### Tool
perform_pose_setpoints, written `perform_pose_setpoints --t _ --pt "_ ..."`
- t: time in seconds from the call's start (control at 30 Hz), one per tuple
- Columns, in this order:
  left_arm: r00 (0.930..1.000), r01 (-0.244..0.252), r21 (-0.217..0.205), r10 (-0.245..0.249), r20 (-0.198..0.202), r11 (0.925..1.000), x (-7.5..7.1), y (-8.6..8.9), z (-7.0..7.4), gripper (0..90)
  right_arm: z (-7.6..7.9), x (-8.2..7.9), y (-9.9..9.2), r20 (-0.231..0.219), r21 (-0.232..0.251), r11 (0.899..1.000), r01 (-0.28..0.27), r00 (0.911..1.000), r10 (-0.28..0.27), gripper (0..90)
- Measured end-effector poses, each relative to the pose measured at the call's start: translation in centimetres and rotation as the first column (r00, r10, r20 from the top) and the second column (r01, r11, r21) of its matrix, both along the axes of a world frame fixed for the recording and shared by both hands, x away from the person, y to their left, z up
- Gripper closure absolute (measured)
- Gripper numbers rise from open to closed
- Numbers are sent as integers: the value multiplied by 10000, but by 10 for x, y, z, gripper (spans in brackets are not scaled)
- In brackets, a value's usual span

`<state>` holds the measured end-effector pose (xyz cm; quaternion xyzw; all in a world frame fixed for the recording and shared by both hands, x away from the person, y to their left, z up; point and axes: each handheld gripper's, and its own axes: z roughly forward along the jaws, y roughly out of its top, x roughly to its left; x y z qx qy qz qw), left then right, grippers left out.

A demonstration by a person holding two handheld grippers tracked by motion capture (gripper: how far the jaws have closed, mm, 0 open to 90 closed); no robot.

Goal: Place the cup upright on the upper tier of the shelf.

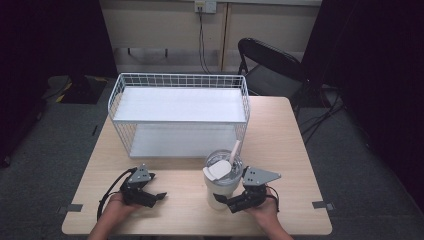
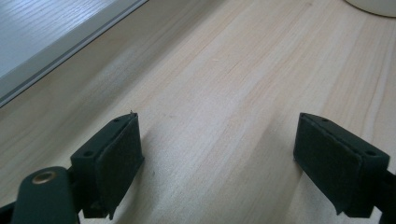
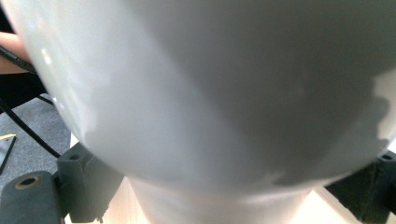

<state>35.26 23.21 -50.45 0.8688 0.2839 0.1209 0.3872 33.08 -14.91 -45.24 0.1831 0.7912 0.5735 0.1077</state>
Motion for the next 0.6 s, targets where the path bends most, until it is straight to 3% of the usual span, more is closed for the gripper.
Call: perform_pose_setpoints --t 0.27,0.6 --pt "10000 -1 0 1 -1 10000 0 0 0 148 0 -1 0 -38 259 9996 -89 10000 90 94" --pt "10000 -3 1 3 2 10000 0 0 0 148 14 1 -3 58 632 9976 -272 9996 269 95"
